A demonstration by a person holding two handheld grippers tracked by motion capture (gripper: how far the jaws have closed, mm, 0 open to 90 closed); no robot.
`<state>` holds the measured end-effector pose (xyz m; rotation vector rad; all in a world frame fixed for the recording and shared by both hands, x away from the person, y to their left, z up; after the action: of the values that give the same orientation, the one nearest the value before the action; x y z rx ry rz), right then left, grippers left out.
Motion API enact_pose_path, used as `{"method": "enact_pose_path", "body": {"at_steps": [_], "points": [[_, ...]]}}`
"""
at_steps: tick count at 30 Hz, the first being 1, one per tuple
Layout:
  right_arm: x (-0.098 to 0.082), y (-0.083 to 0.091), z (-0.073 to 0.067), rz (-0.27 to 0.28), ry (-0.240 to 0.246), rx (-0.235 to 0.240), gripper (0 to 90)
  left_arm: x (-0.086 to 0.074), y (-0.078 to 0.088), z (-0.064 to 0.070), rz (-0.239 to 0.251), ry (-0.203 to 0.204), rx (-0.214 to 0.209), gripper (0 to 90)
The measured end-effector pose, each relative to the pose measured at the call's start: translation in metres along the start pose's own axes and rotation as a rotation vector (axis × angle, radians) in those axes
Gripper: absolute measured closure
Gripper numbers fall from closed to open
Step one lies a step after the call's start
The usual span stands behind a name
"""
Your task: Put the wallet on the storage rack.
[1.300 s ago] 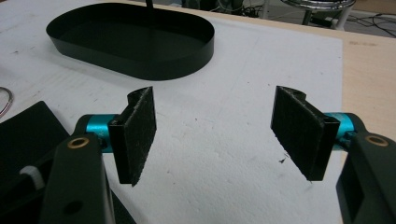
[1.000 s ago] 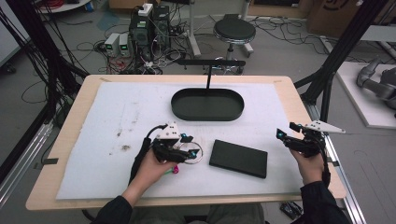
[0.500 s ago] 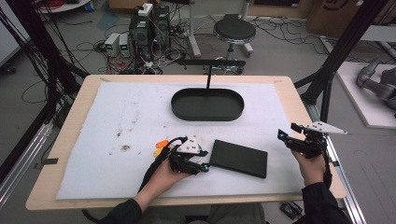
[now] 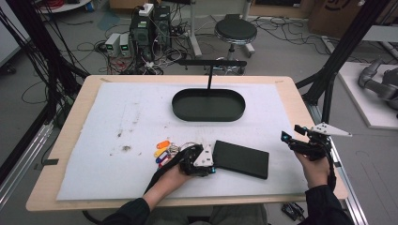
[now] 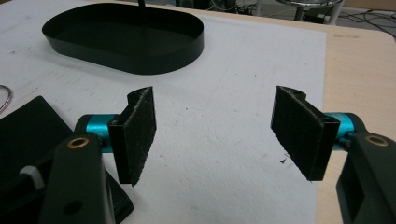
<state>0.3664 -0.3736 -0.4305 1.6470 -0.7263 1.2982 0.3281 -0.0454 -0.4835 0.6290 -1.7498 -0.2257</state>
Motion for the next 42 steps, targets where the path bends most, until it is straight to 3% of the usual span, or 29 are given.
{"method": "enact_pose_path", "body": {"at_steps": [7,9,11,13,14,22,25,29,31,34,38,39,42], "points": [[0.0,-0.001,-0.005,-0.002,0.007,0.018,31.6,0.002,0.001,0.002,-0.001,-0.011,0.002,74.6],[0.001,-0.001,-0.006,0.003,0.008,0.028,31.6,0.003,0.002,0.002,0.004,0.002,0.0,76.8],[0.001,0.0,-0.007,0.006,0.005,0.043,31.8,0.005,0.003,0.0,0.01,0.039,-0.006,77.6],[0.001,0.0,-0.008,0.009,0.007,0.051,32.2,0.006,0.004,-0.001,0.013,0.048,-0.007,77.8],[0.002,0.001,-0.008,0.012,0.009,0.066,32.5,0.009,0.006,-0.005,0.035,0.083,-0.009,78.4],[0.003,0.004,-0.01,0.031,-0.012,0.128,32.4,0.021,0.013,-0.018,0.089,0.162,0.004,79.7],[0.003,0.004,-0.011,0.038,-0.012,0.152,32.3,0.027,0.016,-0.027,0.13,0.213,0.015,79.8],[0.005,0.005,-0.016,0.052,-0.012,0.235,30.5,0.033,0.015,-0.04,0.156,0.256,0.039,79.9],[0.005,0.005,-0.02,0.053,0.002,0.276,30.4,0.038,0.015,-0.049,0.179,0.309,0.052,79.9],[0.005,0.006,-0.026,0.059,0.019,0.335,30.2,0.041,0.013,-0.058,0.198,0.353,0.071,79.9],[0.005,0.006,-0.032,0.064,0.032,0.385,29.7,0.043,0.012,-0.065,0.21,0.382,0.084,80.0],[0.005,0.005,-0.035,0.058,0.041,0.416,29.8,0.043,0.011,-0.067,0.215,0.397,0.083,80.0],[0.002,0.002,-0.039,0.027,0.05,0.442,31.8,0.044,0.008,-0.074,0.247,0.425,0.095,79.9]]}}
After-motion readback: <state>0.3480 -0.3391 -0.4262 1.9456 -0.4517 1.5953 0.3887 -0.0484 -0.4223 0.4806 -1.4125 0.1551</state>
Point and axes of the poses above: each handheld gripper's, and its own axes: y roughly backward along the jaws, x roughly out of its top, z roughly to its right, the point moved 6 cm from there along -y, roughly forward along the jaws, and after that the axes turned 10 degrees about z, right-handed, at the moved point
